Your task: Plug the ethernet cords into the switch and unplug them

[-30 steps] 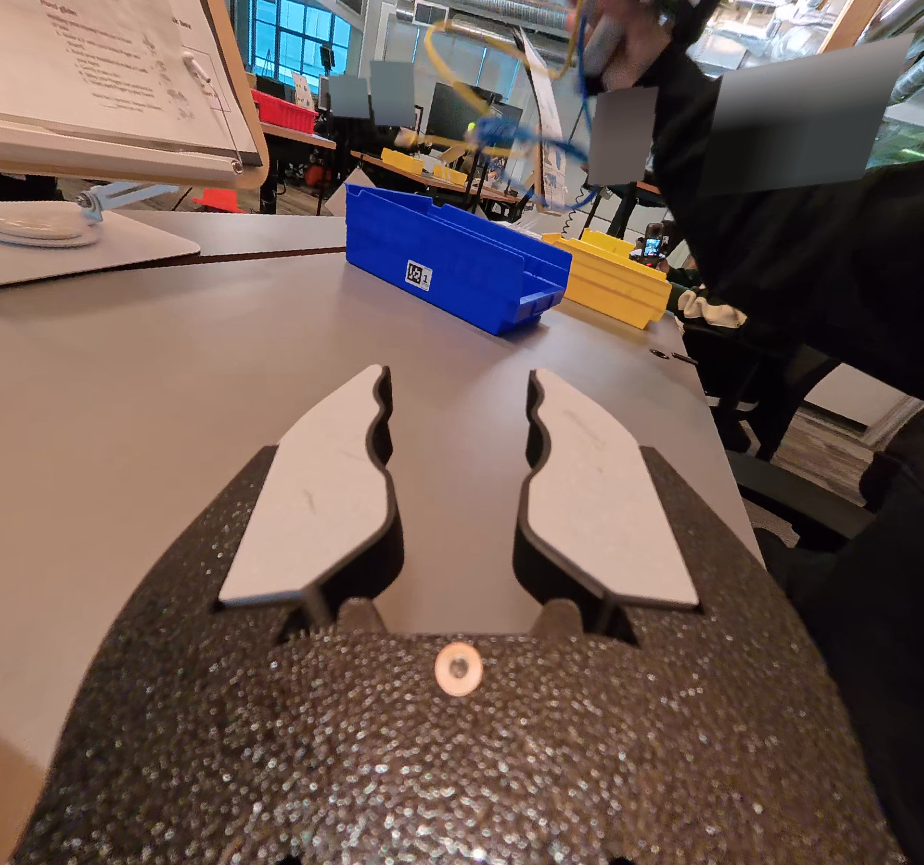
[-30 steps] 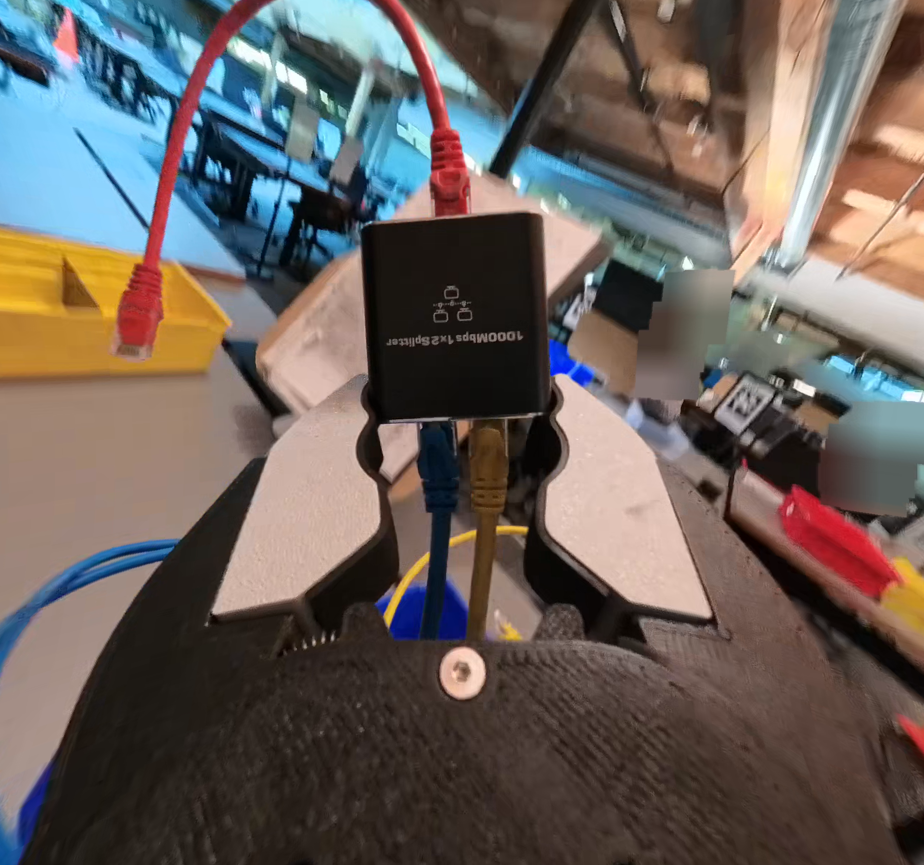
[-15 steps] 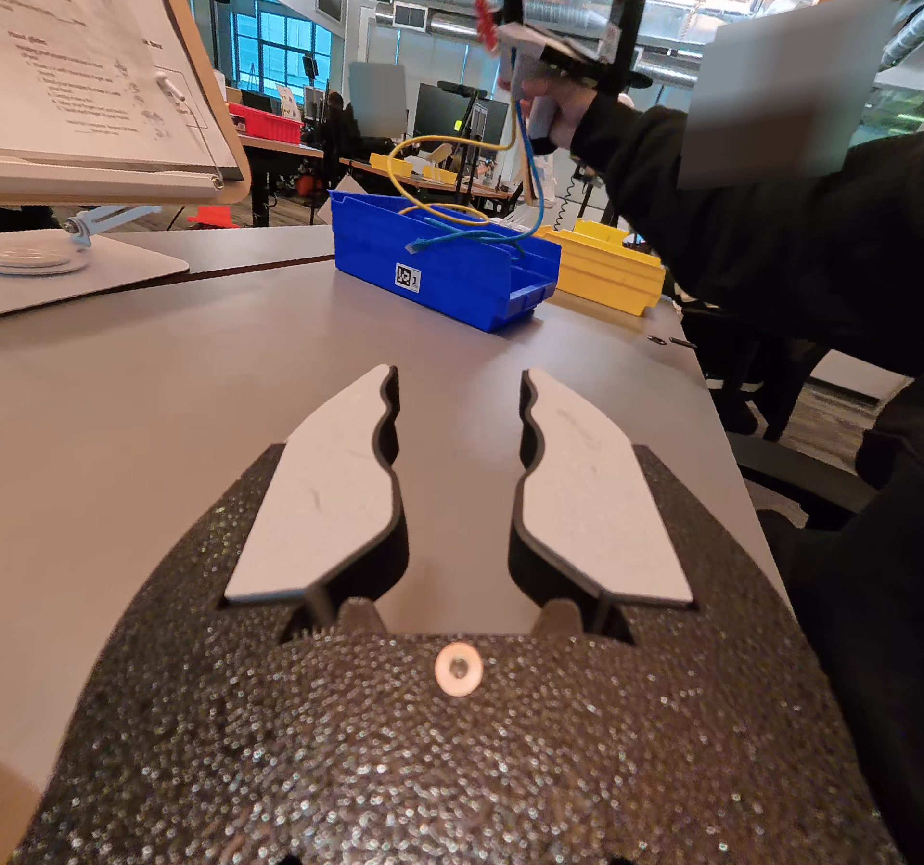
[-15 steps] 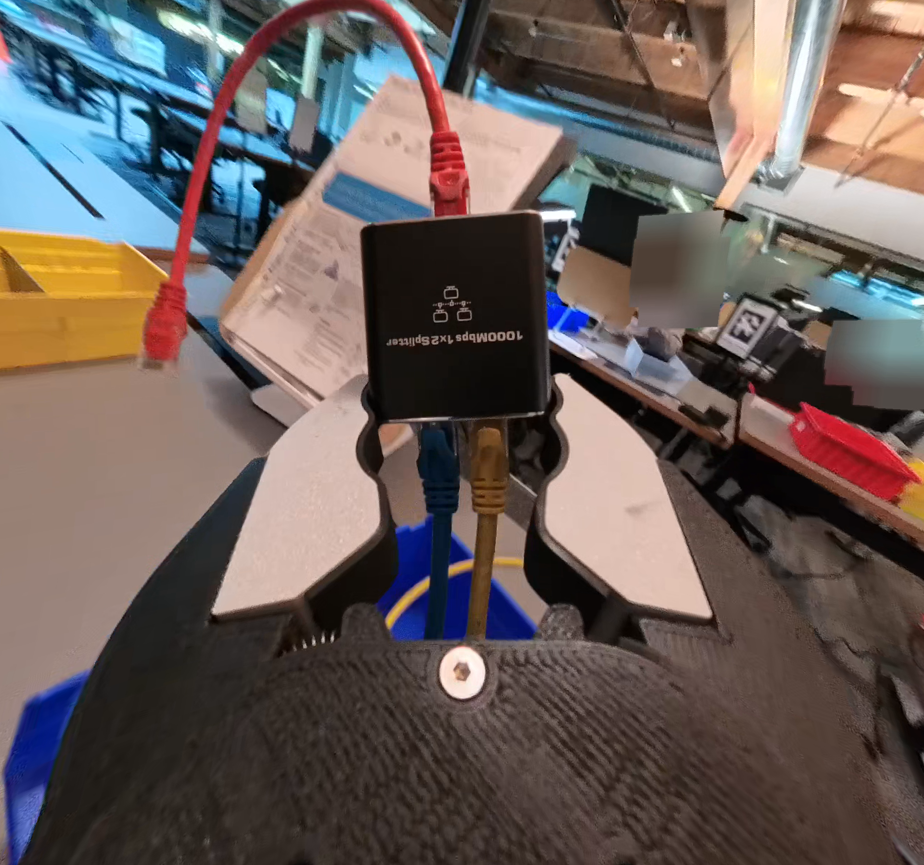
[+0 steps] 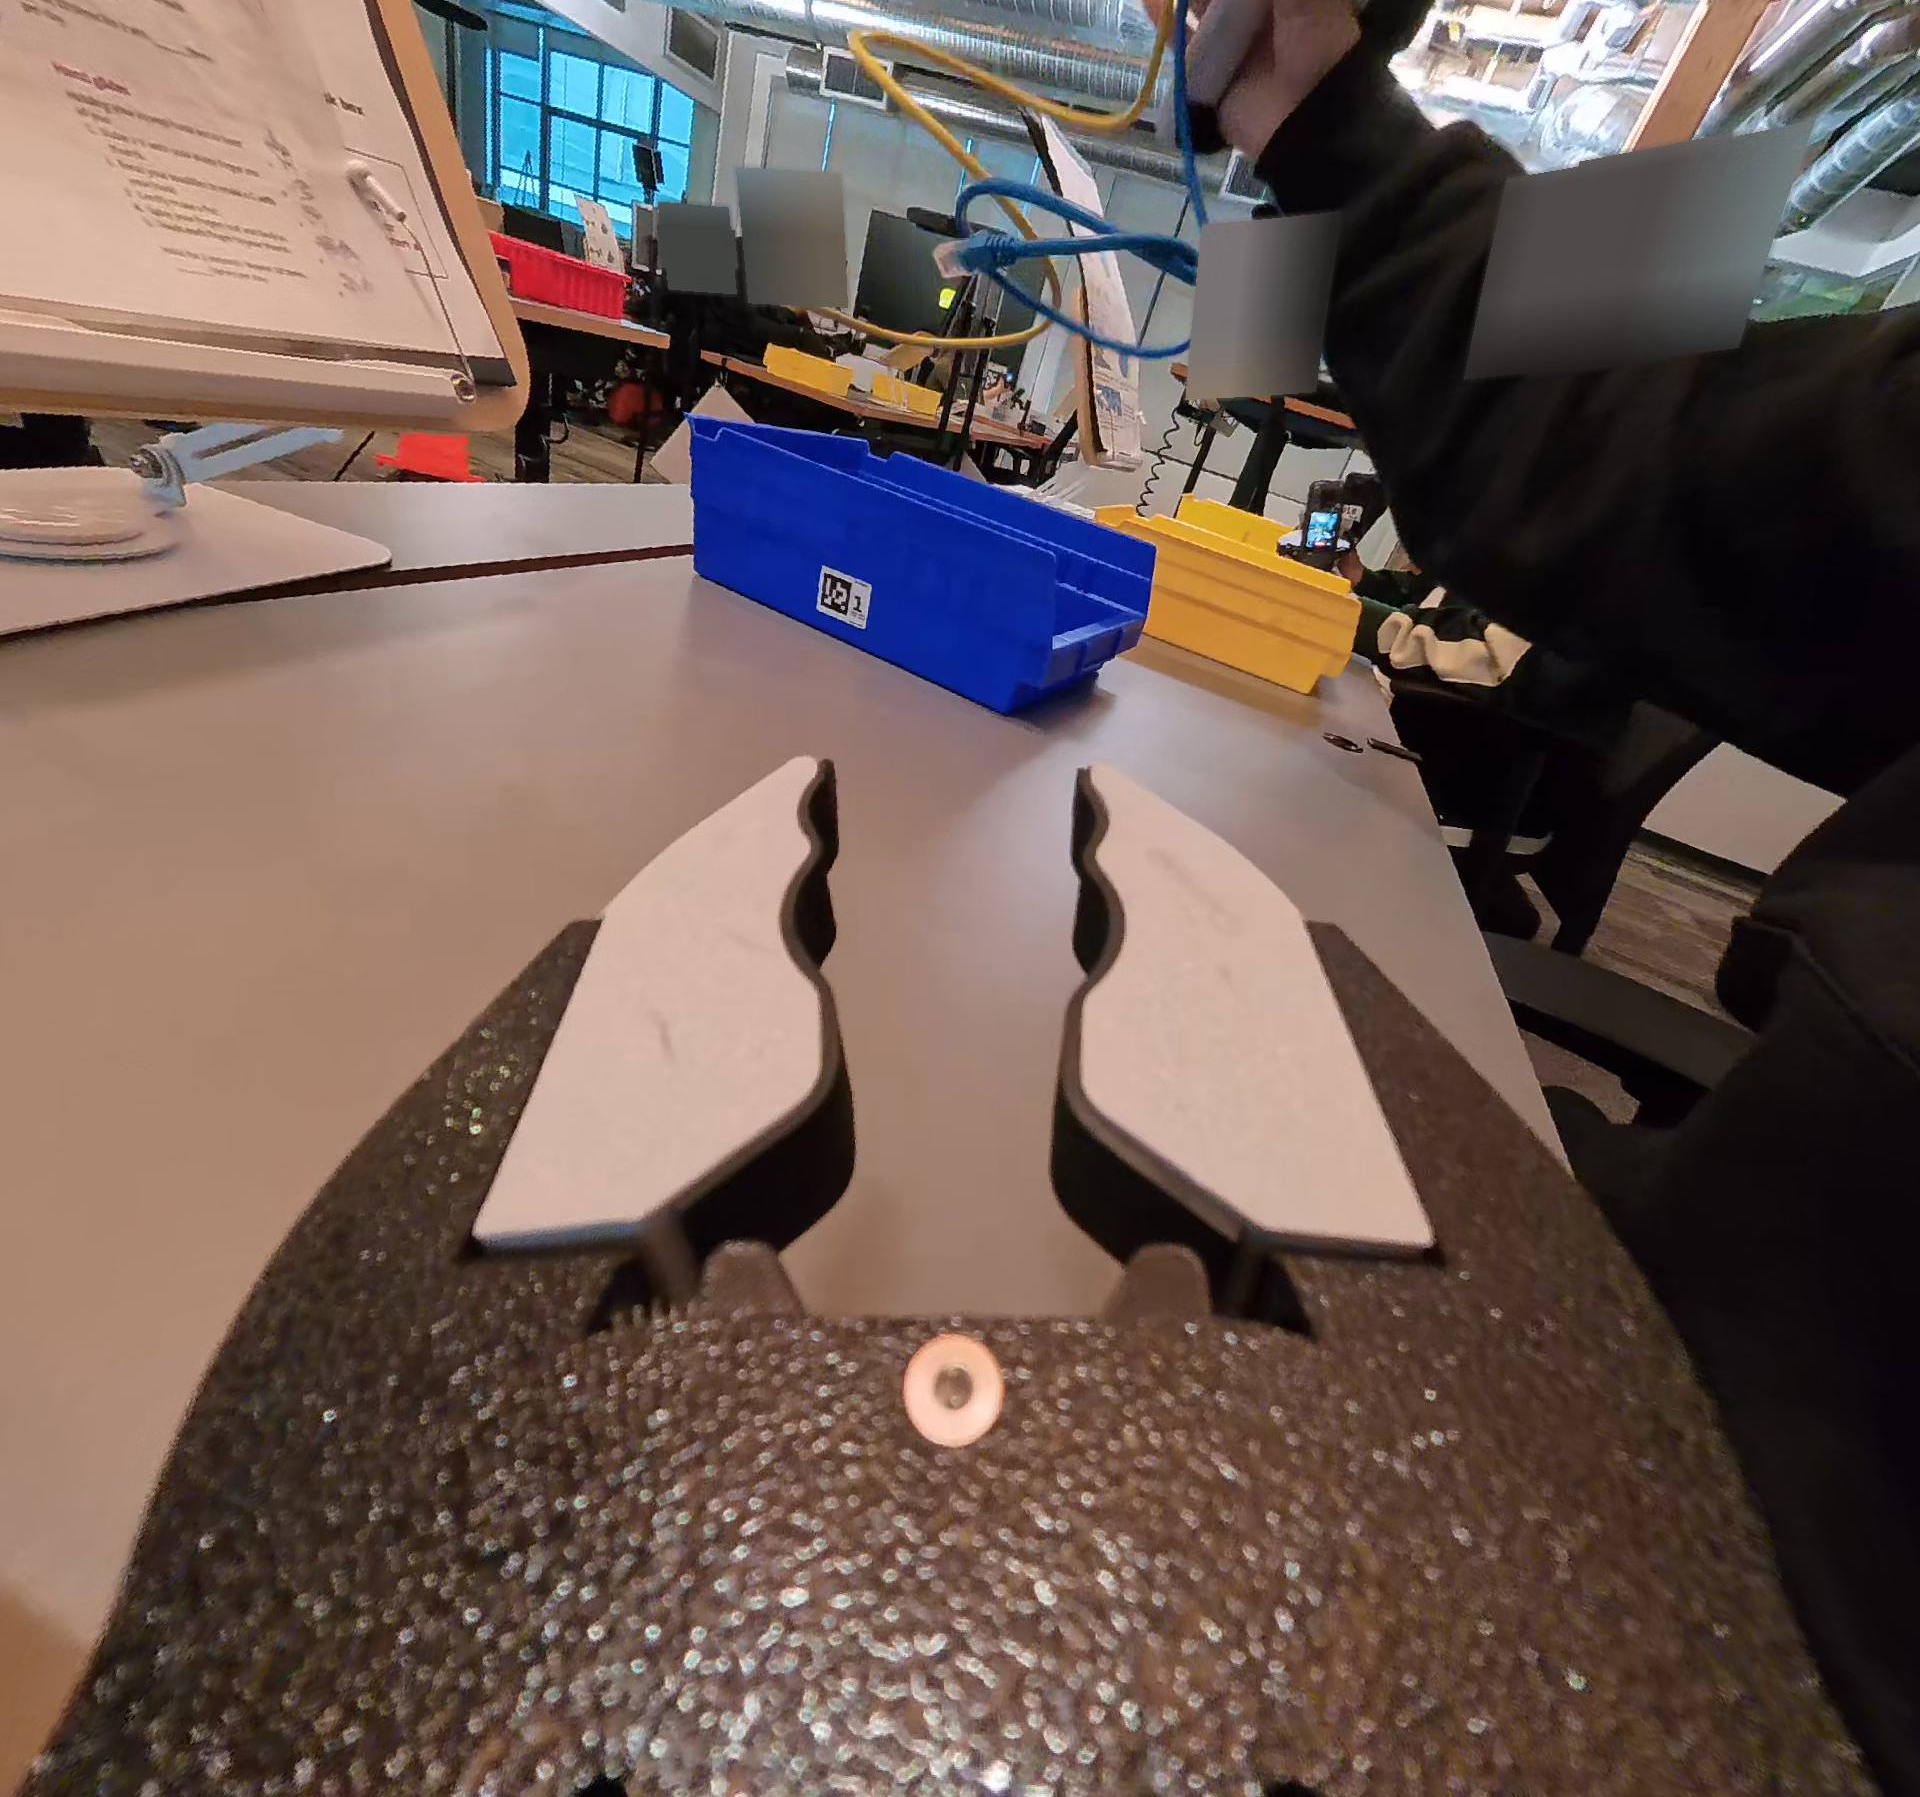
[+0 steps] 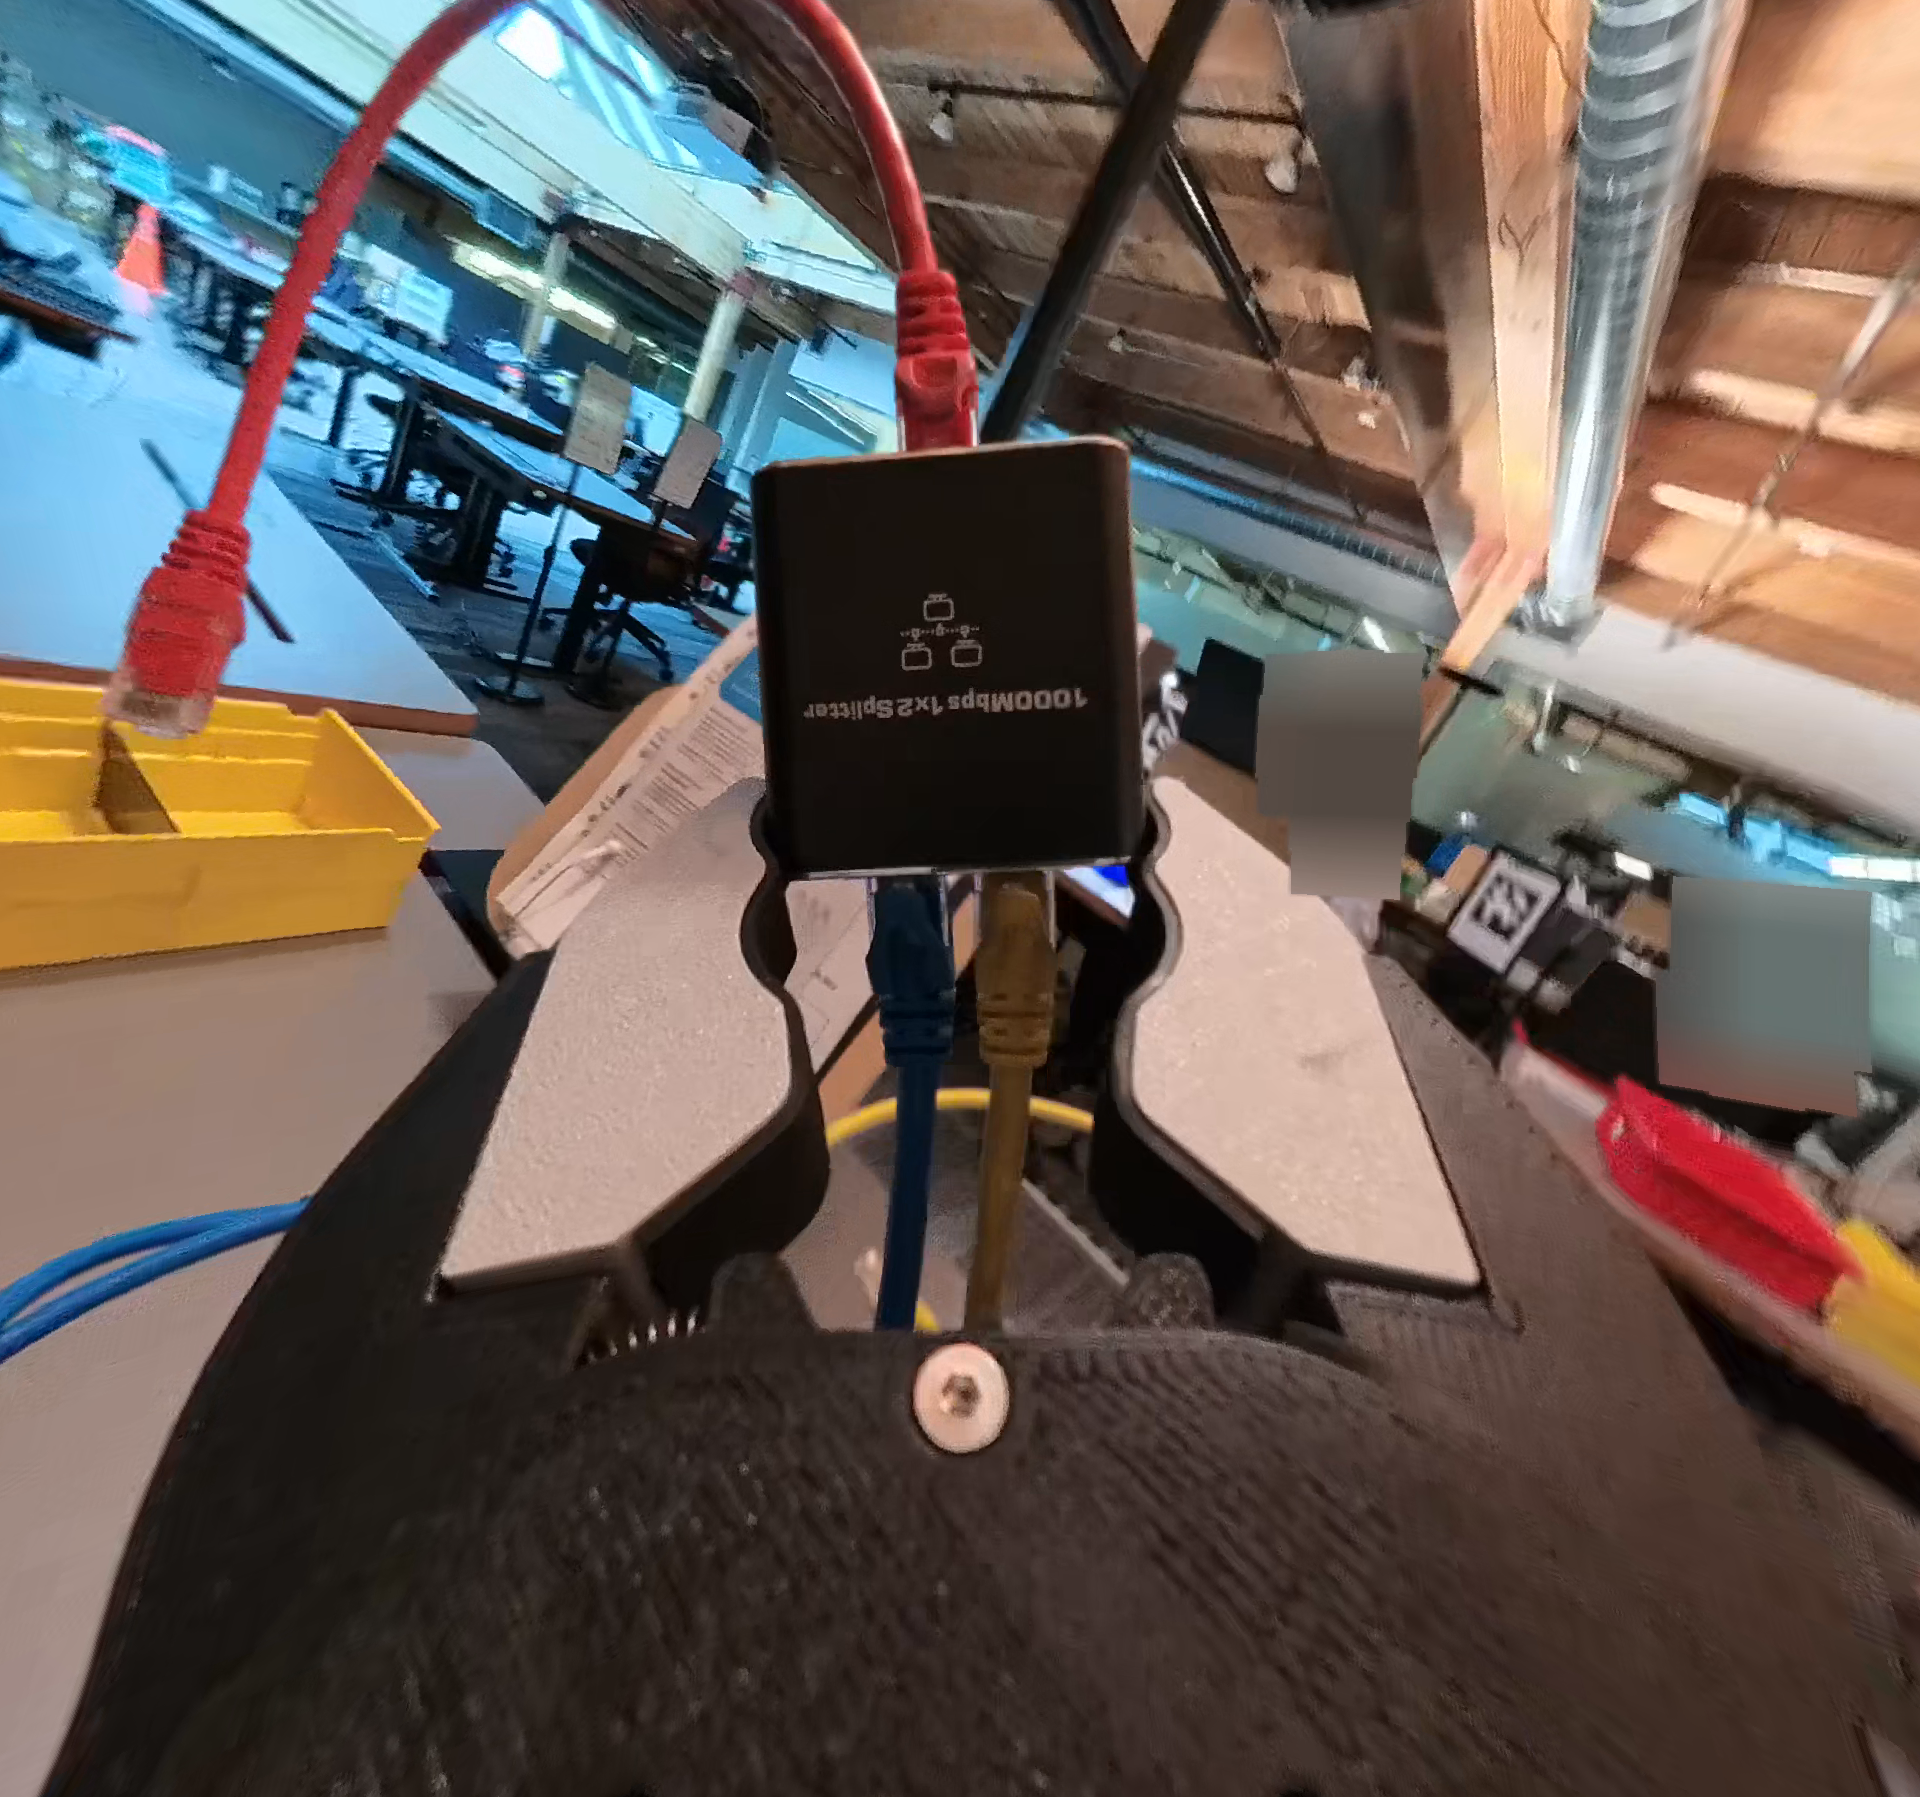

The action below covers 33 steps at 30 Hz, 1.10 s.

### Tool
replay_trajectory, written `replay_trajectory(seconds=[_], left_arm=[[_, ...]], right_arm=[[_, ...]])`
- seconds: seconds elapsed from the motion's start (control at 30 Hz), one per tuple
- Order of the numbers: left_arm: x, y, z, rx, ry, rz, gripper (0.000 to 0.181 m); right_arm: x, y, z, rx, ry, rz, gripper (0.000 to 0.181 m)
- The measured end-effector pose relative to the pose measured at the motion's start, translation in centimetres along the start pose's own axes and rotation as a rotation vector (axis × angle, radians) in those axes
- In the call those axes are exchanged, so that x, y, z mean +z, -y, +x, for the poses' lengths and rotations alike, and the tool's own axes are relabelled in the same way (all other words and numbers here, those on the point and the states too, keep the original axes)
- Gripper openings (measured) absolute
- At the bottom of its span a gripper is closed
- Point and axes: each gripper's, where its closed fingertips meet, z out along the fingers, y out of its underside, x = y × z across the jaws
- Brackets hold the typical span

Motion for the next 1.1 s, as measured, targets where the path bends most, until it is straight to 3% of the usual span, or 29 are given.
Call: replay_trajectory(seconds=[0.13,0.33,0.5,0.63,0.83,1.03,1.1], left_arm=[[-0.2,0.3,-0.2,-0.017,0.005,0.023,0.041],[-0.4,0.5,-0.2,-0.013,0.002,0.043,0.040],[-0.4,0.4,-0.1,-0.011,-0.003,0.038,0.039],[-0.4,0.5,-0.1,-0.014,-0.001,0.039,0.038],[-0.6,0.7,-0.3,-0.026,0.000,0.060,0.036],[-0.5,0.8,0.2,-0.071,-0.037,0.078,0.034],[-0.6,0.8,0.2,-0.066,-0.035,0.083,0.034]], right_arm=[[-1.1,-5.4,1.0,0.171,-0.075,-0.056,0.061],[-4.7,-16.2,1.7,0.279,-0.200,-0.268,0.062],[-7.4,-23.1,0.3,0.210,-0.253,-0.503,0.062],[-9.2,-27.8,-1.6,0.029,-0.237,-0.776,0.061],[-8.9,-30.7,-4.2,0.003,-0.146,-0.956,0.062],[-8.8,-33.6,-7.0,-0.143,-0.022,-1.217,0.062],[-8.9,-34.5,-8.0,-0.088,-0.017,-1.275,0.062]])
